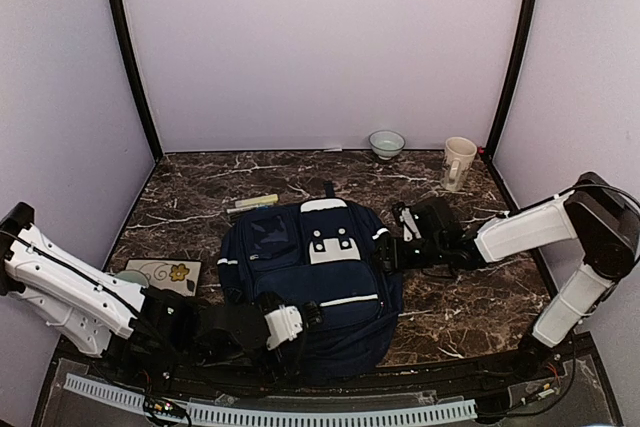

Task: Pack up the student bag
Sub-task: Adjust the student bag at the center of the board.

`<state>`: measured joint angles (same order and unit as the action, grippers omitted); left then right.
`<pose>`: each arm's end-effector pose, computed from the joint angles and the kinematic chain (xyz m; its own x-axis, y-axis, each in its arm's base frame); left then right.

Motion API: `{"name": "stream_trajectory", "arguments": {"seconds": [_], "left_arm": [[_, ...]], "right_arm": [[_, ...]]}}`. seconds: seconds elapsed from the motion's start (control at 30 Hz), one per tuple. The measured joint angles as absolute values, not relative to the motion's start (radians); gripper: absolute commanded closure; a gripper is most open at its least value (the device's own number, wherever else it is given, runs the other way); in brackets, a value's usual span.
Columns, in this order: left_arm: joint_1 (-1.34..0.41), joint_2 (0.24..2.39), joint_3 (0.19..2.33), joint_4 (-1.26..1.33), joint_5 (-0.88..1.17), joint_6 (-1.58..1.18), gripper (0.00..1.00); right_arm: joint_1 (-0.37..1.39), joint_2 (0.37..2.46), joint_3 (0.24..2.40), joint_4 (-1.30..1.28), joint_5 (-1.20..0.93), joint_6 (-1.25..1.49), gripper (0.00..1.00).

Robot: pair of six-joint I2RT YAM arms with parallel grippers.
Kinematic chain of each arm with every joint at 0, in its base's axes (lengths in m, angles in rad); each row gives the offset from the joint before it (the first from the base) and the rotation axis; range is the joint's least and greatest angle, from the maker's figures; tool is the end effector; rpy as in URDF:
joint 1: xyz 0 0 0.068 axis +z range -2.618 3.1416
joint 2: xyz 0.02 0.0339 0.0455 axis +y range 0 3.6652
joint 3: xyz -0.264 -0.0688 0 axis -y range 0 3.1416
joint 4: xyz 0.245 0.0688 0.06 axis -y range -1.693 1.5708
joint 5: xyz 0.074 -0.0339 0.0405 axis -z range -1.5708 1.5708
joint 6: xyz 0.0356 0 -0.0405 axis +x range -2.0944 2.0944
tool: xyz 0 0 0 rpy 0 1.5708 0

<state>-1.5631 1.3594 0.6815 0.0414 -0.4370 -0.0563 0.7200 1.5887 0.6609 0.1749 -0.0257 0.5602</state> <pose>0.0172 -0.2784 0.2015 -0.0554 0.5739 -0.8171 0.9017 0.3802 0.2059 0.2246 0.1982 0.1424 -0.7932 0.0108 -0.6088 -0.2972 0.8658 0.4026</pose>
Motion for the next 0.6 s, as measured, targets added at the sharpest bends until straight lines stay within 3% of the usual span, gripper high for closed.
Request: {"name": "stream_trajectory", "arguments": {"seconds": [0.2, 0.3, 0.4, 0.6], "left_arm": [[-1.376, 1.222, 0.724, -0.183, -0.601, -0.337, 0.04], [-1.256, 1.196, 0.719, -0.24, -0.609, -0.445, 0.02], [-1.133, 1.182, 0.677, -0.249, -0.581, -0.515, 0.01], [-0.948, 1.181, 0.602, -0.26, -0.502, -0.594, 0.02]], "right_arm": [[0.714, 1.661, 0.701, 0.223, -0.112, 0.533, 0.81], [0.713, 1.66, 0.707, 0.225, -0.122, 0.53, 0.95], [0.713, 1.654, 0.707, 0.221, -0.12, 0.532, 1.0], [0.713, 1.626, 0.696, 0.214, -0.112, 0.525, 1.0]]}}
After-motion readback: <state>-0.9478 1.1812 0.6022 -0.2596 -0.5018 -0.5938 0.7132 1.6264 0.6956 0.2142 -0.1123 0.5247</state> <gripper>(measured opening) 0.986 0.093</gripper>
